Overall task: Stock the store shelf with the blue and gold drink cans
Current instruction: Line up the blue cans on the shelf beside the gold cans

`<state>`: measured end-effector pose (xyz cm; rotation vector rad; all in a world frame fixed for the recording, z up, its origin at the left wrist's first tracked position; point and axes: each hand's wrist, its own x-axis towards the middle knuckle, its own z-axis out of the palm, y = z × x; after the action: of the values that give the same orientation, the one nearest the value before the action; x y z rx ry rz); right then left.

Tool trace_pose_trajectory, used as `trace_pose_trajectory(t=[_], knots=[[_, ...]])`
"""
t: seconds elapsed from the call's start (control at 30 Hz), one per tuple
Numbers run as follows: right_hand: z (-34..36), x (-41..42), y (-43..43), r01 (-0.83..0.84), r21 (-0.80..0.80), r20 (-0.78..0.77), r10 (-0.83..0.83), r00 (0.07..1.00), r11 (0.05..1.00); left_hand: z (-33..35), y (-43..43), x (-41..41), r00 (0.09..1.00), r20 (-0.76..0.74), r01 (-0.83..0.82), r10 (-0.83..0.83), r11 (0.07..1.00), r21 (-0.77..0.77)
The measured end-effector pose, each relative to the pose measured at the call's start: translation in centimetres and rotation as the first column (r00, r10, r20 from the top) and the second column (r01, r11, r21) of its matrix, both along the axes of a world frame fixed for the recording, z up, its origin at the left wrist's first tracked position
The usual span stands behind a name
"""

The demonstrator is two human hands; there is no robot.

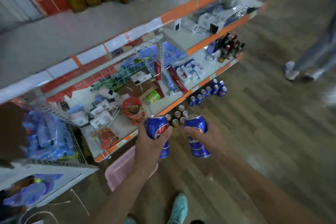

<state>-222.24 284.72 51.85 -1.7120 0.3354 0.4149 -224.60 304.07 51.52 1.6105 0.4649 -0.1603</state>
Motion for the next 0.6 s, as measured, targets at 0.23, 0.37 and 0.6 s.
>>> trace_pose_trajectory(t=[0.23, 0.37, 0.6], knots=[[6.8, 4.8, -5.5, 0.065, -0.004, 0.136, -0.064, 0.989, 0.998, 6.7, -6.3, 6.1, 0.983, 0.173, 0.046, -0.061, 0.995, 0.086], [8.7, 8.7, -7.8, 0.105, 0.001, 0.201, -0.103, 0.974, 0.994, 8.5, -8.0, 10.4, 0.966, 0.225, 0.111, -0.131, 0.989, 0.098], [10.2, 18.8, -10.8, 0.119, 0.039, 0.237, -0.125, 0.963, 0.992, 9.5, -10.6, 21.3, 0.958, 0.259, 0.094, -0.127, 0.986, 0.139]])
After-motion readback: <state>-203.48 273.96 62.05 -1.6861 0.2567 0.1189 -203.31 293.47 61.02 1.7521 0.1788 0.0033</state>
